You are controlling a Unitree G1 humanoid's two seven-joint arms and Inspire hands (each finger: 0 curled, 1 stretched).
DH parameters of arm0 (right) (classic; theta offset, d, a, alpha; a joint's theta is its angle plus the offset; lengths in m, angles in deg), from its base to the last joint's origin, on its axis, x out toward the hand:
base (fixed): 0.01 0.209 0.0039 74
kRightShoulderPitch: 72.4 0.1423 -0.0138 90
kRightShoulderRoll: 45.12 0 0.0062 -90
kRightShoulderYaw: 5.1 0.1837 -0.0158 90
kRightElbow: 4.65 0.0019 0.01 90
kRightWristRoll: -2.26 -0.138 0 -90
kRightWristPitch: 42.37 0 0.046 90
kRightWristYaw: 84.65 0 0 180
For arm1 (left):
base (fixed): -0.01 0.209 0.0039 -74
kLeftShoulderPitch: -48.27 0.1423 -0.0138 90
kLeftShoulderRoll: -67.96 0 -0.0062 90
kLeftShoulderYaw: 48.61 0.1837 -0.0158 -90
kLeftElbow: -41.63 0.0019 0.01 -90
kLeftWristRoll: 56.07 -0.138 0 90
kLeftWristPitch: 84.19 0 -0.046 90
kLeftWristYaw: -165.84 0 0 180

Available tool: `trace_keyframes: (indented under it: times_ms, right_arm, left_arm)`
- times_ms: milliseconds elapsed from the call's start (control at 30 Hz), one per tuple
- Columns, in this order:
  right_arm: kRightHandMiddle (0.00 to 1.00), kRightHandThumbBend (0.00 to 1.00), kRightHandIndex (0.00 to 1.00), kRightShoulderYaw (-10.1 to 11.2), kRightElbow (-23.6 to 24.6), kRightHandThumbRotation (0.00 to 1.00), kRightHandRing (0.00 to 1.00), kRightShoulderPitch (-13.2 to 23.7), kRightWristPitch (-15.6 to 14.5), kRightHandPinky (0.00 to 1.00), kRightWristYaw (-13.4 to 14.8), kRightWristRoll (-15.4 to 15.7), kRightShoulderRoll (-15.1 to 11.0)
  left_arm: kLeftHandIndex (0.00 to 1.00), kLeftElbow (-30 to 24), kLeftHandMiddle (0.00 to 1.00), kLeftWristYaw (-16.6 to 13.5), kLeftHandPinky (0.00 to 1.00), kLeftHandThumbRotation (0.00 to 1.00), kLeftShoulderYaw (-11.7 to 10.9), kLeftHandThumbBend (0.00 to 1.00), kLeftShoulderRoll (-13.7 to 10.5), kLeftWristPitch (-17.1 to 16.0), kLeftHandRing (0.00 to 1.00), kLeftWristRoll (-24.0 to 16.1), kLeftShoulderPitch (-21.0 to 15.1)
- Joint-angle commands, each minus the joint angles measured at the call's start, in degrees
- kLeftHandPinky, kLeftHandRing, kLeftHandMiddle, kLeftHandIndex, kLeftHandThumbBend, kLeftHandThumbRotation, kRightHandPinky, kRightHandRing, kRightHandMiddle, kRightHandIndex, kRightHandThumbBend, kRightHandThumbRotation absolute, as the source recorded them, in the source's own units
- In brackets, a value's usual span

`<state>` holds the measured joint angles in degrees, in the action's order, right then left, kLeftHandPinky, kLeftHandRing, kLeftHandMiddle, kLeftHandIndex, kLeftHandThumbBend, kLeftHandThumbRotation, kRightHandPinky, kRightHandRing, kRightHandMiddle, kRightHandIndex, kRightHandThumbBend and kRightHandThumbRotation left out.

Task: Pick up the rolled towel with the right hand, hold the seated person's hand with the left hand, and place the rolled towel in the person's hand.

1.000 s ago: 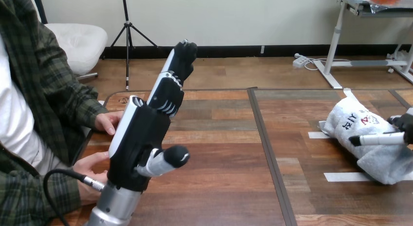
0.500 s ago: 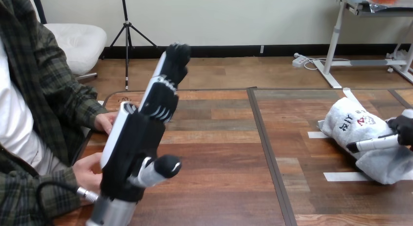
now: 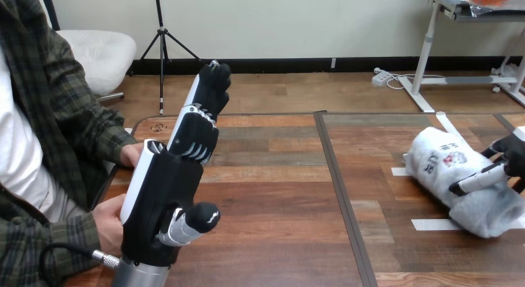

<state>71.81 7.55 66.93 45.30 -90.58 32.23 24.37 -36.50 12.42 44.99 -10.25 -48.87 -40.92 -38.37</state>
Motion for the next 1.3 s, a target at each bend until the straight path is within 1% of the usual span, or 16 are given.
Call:
trace_keyframes:
  times_ms: [0, 67, 200, 300, 400, 600, 700, 800, 867, 900, 967, 1033, 1267]
  right_arm:
    - [0.56, 0.82, 0.51, 0.0, 1.69, 0.0, 0.51, 2.28, 1.25, 0.38, 0.19, -1.09, 2.89]
    - [0.53, 0.81, 0.5, 0.27, 1.94, 0.0, 0.46, 2.22, 2.01, 0.35, -0.15, -1.69, 3.23]
    - [0.49, 0.8, 0.49, 0.88, 1.97, 0.0, 0.42, 2.03, 3.26, 0.33, -0.91, -2.93, 3.74]
    - [0.46, 0.79, 0.48, 0.97, 2.4, 0.0, 0.38, 2.14, 4.45, 0.3, -2.06, -3.63, 4.09]
    - [0.43, 0.79, 0.47, 1.32, 2.69, 0.0, 0.35, 2.05, 5.6, 0.28, -2.9, -4.67, 4.44]
    - [0.39, 0.81, 0.44, 1.25, 3.1, 0.0, 0.31, 1.97, 6.89, 0.26, -2.9, -5.53, 5.38]
    - [0.37, 0.82, 0.43, 1.45, 3.28, 0.0, 0.29, 2.0, 7.57, 0.25, -4.0, -6.3, 5.75]
    - [0.37, 0.82, 0.43, 1.63, 3.93, 0.0, 0.3, 1.88, 8.9, 0.25, -5.28, -7.12, 6.03]
    - [0.38, 0.81, 0.43, 2.39, 4.48, 0.0, 0.3, 1.66, 10.23, 0.25, -6.82, -8.39, 6.21]
    - [0.38, 0.81, 0.43, 2.92, 4.89, 0.0, 0.3, 1.51, 10.88, 0.25, -7.64, -9.23, 6.43]
    - [0.39, 0.8, 0.43, 3.38, 5.35, 0.0, 0.32, 1.35, 11.49, 0.27, -8.48, -10.13, 6.6]
    - [0.39, 0.79, 0.43, 4.16, 6.15, 0.0, 0.33, 1.02, 12.39, 0.27, -9.81, -11.43, 6.84]
    - [0.4, 0.79, 0.43, 5.17, 8.71, 0.0, 0.33, 0.15, 13.68, 0.29, -12.91, -14.15, 7.27]
  left_arm:
    - [0.99, -2.3, 1.0, -0.56, 0.99, 0.84, 0.42, 1.0, 0.47, -0.31, 1.0, 0.01, -1.93]
    - [0.99, -1.99, 1.0, -0.27, 0.99, 0.85, 0.58, 1.0, 0.33, -0.64, 1.0, 0.26, -2.08]
    - [1.0, -1.9, 1.0, -0.19, 1.0, 0.85, 0.68, 1.0, 0.26, -0.4, 1.0, 0.19, -2.19]
    - [1.0, -2.53, 1.0, -0.02, 1.0, 0.84, 1.13, 1.0, 0.15, 0.86, 1.0, 0.66, -1.84]
    - [1.0, -2.17, 1.0, 0.73, 1.0, 0.84, 1.45, 1.0, -0.14, 0.77, 1.0, 1.24, -2.19]
    - [1.0, -1.47, 1.0, 1.27, 1.0, 0.84, 1.54, 1.0, 0.15, 0.48, 1.0, 1.55, -2.86]
    - [1.0, -1.34, 1.0, 1.37, 1.0, 0.83, 1.6, 1.0, 0.35, 0.39, 1.0, 1.54, -2.98]
    - [1.0, -1.51, 1.0, 0.94, 1.0, 0.83, 1.58, 1.0, 0.81, 0.42, 1.0, 1.18, -2.83]
    - [0.99, -1.5, 1.0, 0.61, 1.0, 0.83, 1.61, 1.0, 1.25, 0.23, 1.0, 0.98, -2.74]
    - [0.99, -0.87, 1.0, 0.63, 1.0, 0.83, 1.52, 1.0, 1.46, -0.49, 1.0, 0.91, -3.08]
    - [0.99, -0.18, 1.0, 0.7, 1.0, 0.83, 1.39, 1.0, 1.67, -1.31, 1.0, 0.8, -3.47]
    - [0.99, -0.55, 1.0, 0.74, 1.0, 0.83, 1.45, 1.0, 1.54, -0.99, 1.0, 0.73, -3.28]
    - [0.99, -0.96, 1.0, 0.61, 1.0, 0.84, 1.39, 1.0, 1.22, -0.75, 1.0, 0.35, -2.94]
